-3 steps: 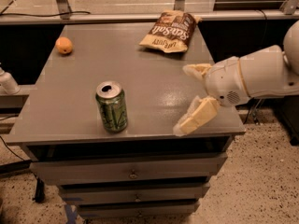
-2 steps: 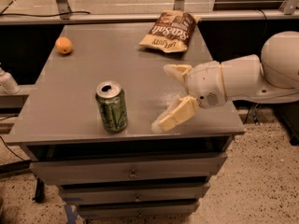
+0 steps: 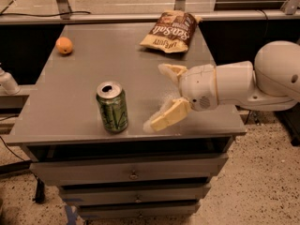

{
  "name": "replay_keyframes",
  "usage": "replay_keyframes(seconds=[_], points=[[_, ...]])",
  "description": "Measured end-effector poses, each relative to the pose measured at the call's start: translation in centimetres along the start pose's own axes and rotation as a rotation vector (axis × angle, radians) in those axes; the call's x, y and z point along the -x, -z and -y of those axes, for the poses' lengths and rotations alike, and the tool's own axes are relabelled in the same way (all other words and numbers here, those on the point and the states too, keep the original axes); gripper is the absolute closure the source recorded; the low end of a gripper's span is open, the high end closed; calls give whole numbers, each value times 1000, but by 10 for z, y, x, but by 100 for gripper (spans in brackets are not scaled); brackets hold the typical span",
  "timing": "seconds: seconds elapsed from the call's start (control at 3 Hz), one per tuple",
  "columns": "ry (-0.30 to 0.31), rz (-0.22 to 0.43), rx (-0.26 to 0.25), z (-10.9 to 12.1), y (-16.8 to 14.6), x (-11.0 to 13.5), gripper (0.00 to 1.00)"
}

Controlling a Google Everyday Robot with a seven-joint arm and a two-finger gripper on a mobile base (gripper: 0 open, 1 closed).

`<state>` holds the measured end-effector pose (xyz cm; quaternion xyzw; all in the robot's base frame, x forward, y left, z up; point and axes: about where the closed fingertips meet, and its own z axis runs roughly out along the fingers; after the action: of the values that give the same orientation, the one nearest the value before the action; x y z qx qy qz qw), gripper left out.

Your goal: Move green can near brown chip bag

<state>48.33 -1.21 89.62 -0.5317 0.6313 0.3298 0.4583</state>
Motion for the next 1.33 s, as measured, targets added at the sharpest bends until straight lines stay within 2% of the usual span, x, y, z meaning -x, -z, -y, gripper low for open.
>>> replay_keyframes(seconds=[0.33, 1.0, 1.33], points=[[26, 110, 0, -3, -35, 9, 0], [19, 242, 68, -18, -103, 18, 0], [3, 270, 82, -21, -118, 18, 17]])
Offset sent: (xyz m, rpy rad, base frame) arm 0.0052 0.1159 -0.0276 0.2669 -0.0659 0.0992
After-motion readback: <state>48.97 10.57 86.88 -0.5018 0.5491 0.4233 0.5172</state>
